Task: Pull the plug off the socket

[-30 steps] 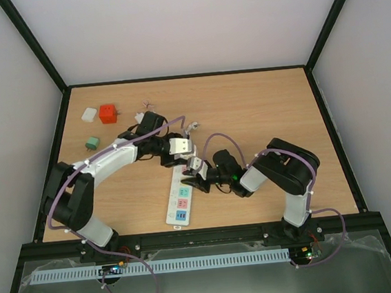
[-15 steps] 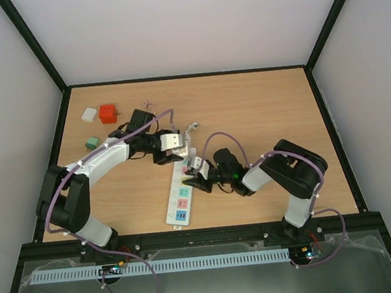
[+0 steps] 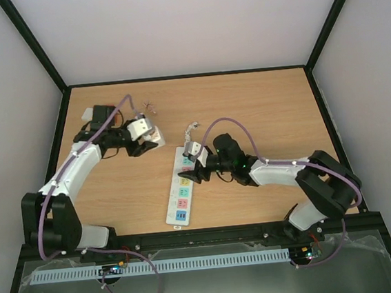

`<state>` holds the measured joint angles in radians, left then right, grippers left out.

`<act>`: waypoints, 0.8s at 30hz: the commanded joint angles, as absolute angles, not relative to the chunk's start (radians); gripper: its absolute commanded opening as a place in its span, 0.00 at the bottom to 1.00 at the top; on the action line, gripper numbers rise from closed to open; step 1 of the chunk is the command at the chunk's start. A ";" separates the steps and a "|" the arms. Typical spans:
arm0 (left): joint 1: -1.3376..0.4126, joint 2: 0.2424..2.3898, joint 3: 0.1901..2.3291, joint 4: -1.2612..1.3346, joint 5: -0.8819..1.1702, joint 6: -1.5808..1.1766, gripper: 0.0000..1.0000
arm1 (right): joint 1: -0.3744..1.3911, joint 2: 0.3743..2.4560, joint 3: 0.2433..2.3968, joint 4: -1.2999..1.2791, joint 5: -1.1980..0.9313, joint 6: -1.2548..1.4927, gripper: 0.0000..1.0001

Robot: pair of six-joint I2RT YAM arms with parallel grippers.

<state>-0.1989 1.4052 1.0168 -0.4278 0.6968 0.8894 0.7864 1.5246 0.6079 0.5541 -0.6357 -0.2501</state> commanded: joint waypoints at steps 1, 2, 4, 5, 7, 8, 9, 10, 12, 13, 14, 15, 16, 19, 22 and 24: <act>-0.071 1.360 1.041 -0.524 0.738 0.845 0.39 | 0.781 1.450 0.654 0.370 -0.594 -0.274 0.77; -0.041 1.364 1.044 -0.539 0.740 0.834 0.39 | 0.781 1.439 0.662 0.345 -0.585 -0.277 0.78; 0.010 1.384 1.055 -0.565 0.742 0.806 0.39 | 0.779 1.423 0.670 0.307 -0.566 -0.289 0.81; 0.029 1.396 1.062 -0.576 0.742 0.791 0.40 | 0.778 1.415 0.675 0.287 -0.558 -0.297 0.83; 0.062 1.429 1.076 -0.586 0.736 0.740 0.41 | 0.778 1.407 0.688 0.237 -0.547 -0.311 0.85; 0.074 1.451 1.085 -0.593 0.734 0.718 0.41 | 0.778 1.401 0.695 0.215 -0.545 -0.314 0.85; 0.087 1.474 1.095 -0.598 0.734 0.694 0.41 | 0.778 1.393 0.696 0.198 -0.543 -0.314 0.86; 0.097 1.497 1.104 -0.598 0.741 0.669 0.41 | 0.778 1.383 0.694 0.188 -0.547 -0.315 0.87; 0.117 1.540 1.119 -0.599 0.769 0.621 0.43 | 0.778 1.362 0.685 0.180 -0.549 -0.312 0.88; 0.119 1.564 1.128 -0.596 0.775 0.592 0.44 | 0.776 1.355 0.681 0.177 -0.547 -0.309 0.88; 0.120 1.585 1.137 -0.593 0.781 0.562 0.44 | 0.776 1.351 0.680 0.175 -0.544 -0.308 0.88; 0.120 1.606 1.144 -0.592 0.797 0.548 0.45 | 0.775 1.349 0.677 0.173 -0.538 -0.310 0.89; 0.120 1.627 1.148 -0.586 0.812 0.526 0.45 | 0.776 1.348 0.674 0.175 -0.534 -0.312 0.89; 0.126 1.694 1.167 -0.567 0.853 0.468 0.45 | 0.776 1.341 0.668 0.178 -0.521 -0.316 0.90; 0.137 1.765 1.189 -0.568 0.892 0.433 0.45 | 0.776 1.331 0.669 0.176 -0.513 -0.312 0.91; 0.143 1.814 1.205 -0.577 0.914 0.424 0.45 | 0.776 1.329 0.668 0.176 -0.507 -0.312 0.91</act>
<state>0.1265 1.7473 1.1534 -0.5671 0.8124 0.4942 0.7788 1.3609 0.6647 0.2016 -0.5346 -0.3069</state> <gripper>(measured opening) 0.629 0.910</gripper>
